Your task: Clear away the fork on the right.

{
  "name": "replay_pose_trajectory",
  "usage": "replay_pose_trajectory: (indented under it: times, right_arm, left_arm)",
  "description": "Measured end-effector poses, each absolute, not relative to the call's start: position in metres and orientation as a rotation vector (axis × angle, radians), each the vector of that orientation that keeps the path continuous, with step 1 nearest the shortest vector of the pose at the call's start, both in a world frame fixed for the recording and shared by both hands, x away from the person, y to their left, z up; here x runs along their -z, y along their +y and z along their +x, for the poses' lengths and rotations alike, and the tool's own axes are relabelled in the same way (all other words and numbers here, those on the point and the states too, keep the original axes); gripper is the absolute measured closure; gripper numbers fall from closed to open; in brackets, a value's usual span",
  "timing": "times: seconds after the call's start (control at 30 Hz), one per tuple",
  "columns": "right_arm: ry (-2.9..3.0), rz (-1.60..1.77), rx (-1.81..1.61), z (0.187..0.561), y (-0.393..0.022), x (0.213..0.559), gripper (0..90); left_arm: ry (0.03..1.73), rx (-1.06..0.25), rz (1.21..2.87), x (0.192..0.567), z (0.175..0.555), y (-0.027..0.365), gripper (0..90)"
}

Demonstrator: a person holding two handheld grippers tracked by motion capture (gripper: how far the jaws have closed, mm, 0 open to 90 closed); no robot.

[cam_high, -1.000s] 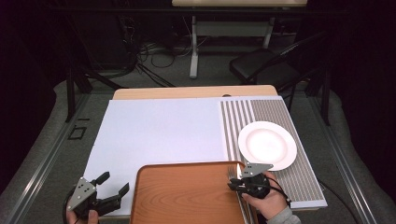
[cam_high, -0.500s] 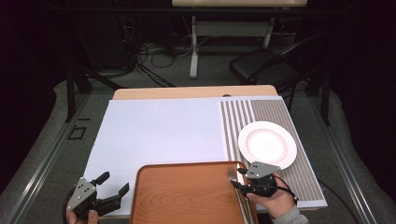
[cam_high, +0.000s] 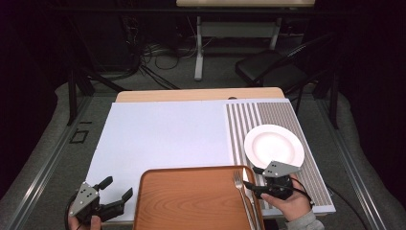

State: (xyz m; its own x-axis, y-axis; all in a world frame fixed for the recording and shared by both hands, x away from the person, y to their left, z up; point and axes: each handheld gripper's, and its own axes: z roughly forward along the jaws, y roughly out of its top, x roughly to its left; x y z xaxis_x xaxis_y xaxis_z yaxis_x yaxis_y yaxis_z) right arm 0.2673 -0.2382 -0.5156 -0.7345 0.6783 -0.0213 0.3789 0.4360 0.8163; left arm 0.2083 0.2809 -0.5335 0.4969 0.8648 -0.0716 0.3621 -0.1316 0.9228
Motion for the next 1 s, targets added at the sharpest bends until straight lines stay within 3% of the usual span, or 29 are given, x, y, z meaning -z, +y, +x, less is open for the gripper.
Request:
replay_pose_trajectory:
  times: [0.17, 0.4, 0.43, 1.0]
  right_arm:
    - [2.285, 0.97, -1.213, 0.272, -0.251, 0.513, 19.7]
    - [2.206, 0.974, -1.251, 0.274, -0.262, 0.509, 9.2]
    - [2.19, 0.986, -1.248, 0.274, -0.264, 0.508, 1.3]
    - [2.164, 0.989, -1.207, 0.276, -0.269, 0.507, 0.0]
  left_arm:
    - [1.045, -0.615, 1.724, 0.533, 0.209, 0.28, 15.5]
    - [1.047, -0.613, 1.721, 0.534, 0.209, 0.28, 15.6]
    - [1.046, -0.613, 1.721, 0.534, 0.209, 0.28, 15.5]
    - [1.048, -0.613, 1.718, 0.534, 0.208, 0.281, 15.5]
